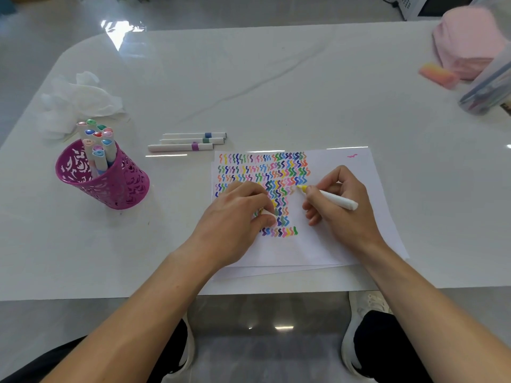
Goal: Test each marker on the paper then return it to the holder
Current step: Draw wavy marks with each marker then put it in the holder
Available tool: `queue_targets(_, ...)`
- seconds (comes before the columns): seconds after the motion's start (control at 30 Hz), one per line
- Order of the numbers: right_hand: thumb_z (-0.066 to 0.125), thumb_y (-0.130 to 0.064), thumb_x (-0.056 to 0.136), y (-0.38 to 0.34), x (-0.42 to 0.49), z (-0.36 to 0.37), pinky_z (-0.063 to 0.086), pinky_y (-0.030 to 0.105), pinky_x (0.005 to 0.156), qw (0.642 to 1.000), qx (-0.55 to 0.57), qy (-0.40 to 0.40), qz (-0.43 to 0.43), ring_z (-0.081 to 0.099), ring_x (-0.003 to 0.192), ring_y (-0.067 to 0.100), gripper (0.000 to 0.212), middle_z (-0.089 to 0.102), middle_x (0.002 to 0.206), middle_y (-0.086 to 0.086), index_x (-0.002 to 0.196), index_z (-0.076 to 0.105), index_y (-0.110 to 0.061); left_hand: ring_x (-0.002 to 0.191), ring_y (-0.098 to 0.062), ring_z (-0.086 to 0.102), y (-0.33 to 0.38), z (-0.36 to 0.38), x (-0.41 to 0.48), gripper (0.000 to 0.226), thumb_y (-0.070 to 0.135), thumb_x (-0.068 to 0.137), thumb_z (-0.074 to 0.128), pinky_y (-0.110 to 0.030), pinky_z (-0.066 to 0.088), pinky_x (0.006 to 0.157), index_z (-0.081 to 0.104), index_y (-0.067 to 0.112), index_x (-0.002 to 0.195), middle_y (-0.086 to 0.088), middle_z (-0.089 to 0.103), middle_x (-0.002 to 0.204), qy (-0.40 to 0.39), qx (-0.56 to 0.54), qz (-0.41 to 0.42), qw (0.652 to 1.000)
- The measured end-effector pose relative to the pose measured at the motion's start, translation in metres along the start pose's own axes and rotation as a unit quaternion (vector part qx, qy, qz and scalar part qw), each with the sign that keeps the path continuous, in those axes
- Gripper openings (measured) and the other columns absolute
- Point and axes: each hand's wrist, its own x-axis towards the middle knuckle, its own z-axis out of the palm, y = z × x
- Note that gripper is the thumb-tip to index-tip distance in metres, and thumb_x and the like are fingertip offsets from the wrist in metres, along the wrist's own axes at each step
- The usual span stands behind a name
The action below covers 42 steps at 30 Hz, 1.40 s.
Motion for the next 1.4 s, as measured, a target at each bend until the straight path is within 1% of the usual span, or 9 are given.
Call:
queue_targets(0.1,0.072,-0.013,0.094,0.0013,0.0012,0.0003,0.055,0.032,0.051,1.000,-0.013,0.002,0.000,0.070,0.056,0.028,0.023,0.073,0.069,0.011,0.084,0.051,-0.015,0.118,-0.003,0.043,0.0001,-0.0002,-0.0003,0.012,0.037,0.096,0.066,-0.019,0.035,0.093,0.073,0.030,0.103,0.018,0.057,0.122,0.000,-0.002,0.000,1.000)
queue_targets(0.27,0.072,-0.013,0.095,0.0005,0.0011,0.0002,0.055,0.032,0.051,1.000,-0.022,-0.003,0.000,0.070,0.056,0.028,0.023,0.073,0.069,0.011,0.085,0.051,-0.013,0.118,-0.002,0.042,0.0006,0.0000,-0.0002,0.012,0.037,0.095,0.066,-0.019,0.035,0.093,0.073,0.031,0.103,0.018,0.057,0.122,0.000,-0.002,-0.003,1.000)
queue_targets(0.4,0.072,-0.014,0.096,-0.0008,0.0012,0.0000,0.056,0.032,0.051,1.000,-0.027,-0.009,0.001,0.070,0.057,0.028,0.022,0.073,0.069,0.011,0.085,0.052,-0.010,0.118,-0.003,0.043,0.0005,0.0003,0.0008,0.012,0.037,0.095,0.067,-0.021,0.038,0.093,0.074,0.031,0.102,0.018,0.058,0.122,0.001,0.000,-0.005,1.000)
queue_targets(0.5,0.073,-0.014,0.096,-0.0023,0.0012,0.0000,0.055,0.031,0.050,0.999,-0.032,-0.013,0.003,0.070,0.056,0.026,0.023,0.073,0.068,0.011,0.085,0.053,-0.008,0.116,-0.001,0.042,0.0009,0.0005,0.0008,0.011,0.038,0.094,0.067,-0.019,0.035,0.091,0.074,0.031,0.101,0.019,0.058,0.121,0.004,0.002,-0.006,1.000)
queue_targets(0.7,0.075,-0.014,0.091,-0.0035,0.0011,-0.0001,0.052,0.029,0.045,0.999,-0.041,-0.003,0.017,0.068,0.052,0.022,0.024,0.072,0.066,0.011,0.082,0.053,-0.009,0.116,0.000,0.042,0.0002,-0.0001,0.0007,0.012,0.038,0.094,0.068,-0.017,0.032,0.091,0.074,0.031,0.102,0.019,0.058,0.121,0.004,0.002,-0.008,1.000)
queue_targets(0.93,0.073,-0.027,0.079,-0.0043,0.0010,0.0017,0.045,0.024,0.040,0.999,-0.037,0.020,0.030,0.066,0.048,0.018,0.026,0.071,0.062,0.009,0.079,0.051,-0.012,0.115,0.000,0.042,0.0011,-0.0006,0.0008,0.011,0.037,0.094,0.068,-0.018,0.033,0.091,0.074,0.031,0.101,0.019,0.058,0.121,0.004,-0.001,-0.010,1.000)
queue_targets(1.1,0.072,-0.026,0.078,-0.0031,0.0024,0.0022,0.045,0.024,0.040,0.998,-0.041,0.016,0.034,0.066,0.048,0.018,0.025,0.071,0.061,0.009,0.077,0.050,-0.013,0.115,0.000,0.042,0.0010,-0.0011,0.0003,0.012,0.037,0.095,0.067,-0.019,0.034,0.092,0.074,0.030,0.101,0.019,0.058,0.122,0.002,-0.004,-0.011,1.000)
queue_targets(1.3,0.075,-0.019,0.084,-0.0008,0.0024,0.0007,0.048,0.025,0.043,0.999,-0.041,0.002,0.030,0.067,0.049,0.019,0.026,0.072,0.061,0.009,0.077,0.051,-0.013,0.117,0.000,0.041,0.0025,-0.0003,0.0010,0.012,0.038,0.095,0.067,-0.019,0.034,0.093,0.074,0.031,0.102,0.019,0.057,0.123,0.002,0.000,-0.014,1.000)
queue_targets(1.4,0.070,-0.021,0.083,-0.0025,0.0030,-0.0008,0.046,0.025,0.042,1.000,-0.003,0.009,0.024,0.065,0.048,0.021,0.023,0.072,0.062,0.011,0.078,0.049,-0.012,0.116,0.000,0.041,0.0021,-0.0007,0.0015,0.012,0.038,0.095,0.067,-0.018,0.032,0.092,0.074,0.031,0.102,0.020,0.057,0.122,-0.001,-0.004,-0.016,1.000)
